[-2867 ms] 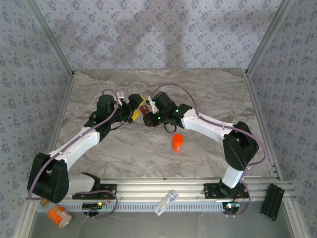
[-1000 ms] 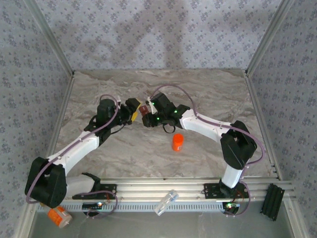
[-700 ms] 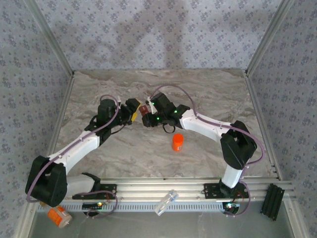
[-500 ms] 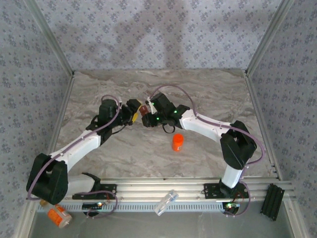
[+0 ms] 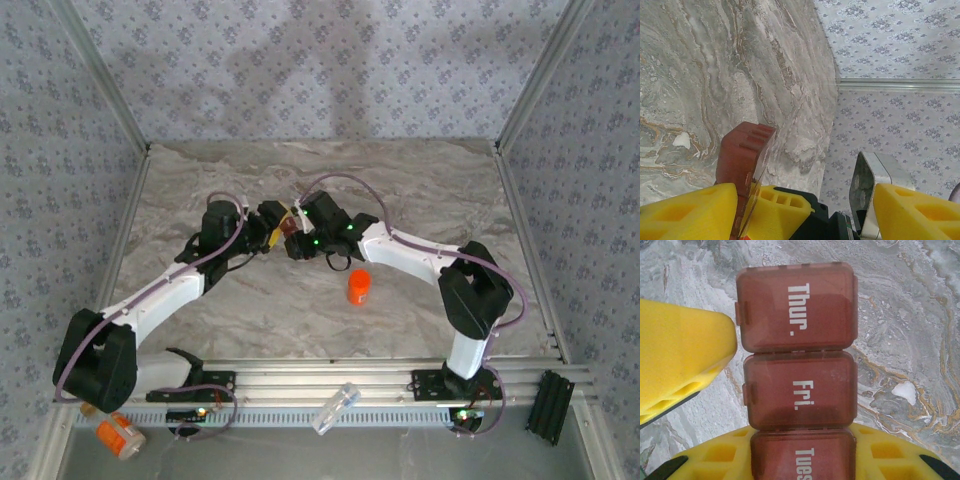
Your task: Sort the pills into containers
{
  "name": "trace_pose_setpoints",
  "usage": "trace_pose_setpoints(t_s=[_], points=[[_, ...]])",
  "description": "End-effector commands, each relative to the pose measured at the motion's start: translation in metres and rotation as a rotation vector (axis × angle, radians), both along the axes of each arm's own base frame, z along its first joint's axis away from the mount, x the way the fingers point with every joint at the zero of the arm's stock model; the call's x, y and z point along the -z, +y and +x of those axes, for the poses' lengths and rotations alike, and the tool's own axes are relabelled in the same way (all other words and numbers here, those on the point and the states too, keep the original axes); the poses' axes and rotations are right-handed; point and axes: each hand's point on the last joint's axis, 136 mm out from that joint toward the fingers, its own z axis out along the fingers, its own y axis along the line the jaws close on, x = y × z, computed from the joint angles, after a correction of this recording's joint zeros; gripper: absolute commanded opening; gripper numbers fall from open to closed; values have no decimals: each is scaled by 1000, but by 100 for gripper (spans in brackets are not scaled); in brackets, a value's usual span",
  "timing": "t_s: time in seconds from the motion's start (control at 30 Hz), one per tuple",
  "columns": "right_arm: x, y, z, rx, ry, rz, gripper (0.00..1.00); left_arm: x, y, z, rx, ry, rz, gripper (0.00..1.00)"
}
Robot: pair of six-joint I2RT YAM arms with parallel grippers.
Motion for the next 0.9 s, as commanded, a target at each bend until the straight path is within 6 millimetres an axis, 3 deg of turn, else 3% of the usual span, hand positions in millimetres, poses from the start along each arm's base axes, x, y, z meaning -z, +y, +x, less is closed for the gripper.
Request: trace_pose_setpoints(t_s=[0.0,0.37,0.63,0.87], points=[[4,5,-4,-6,16,5,30,-28,-4,4,3,-72,-33,72],[14,8,-14,-20,28,-11,30,-33,-8,10,10,-89,-32,72],[24,6,-11,-11,39,-24,30,-75,-17,2,42,-179,-62,72],[27,3,-10,-8,45,-34,29,-100,-9,-2,15,-258,-52,73]])
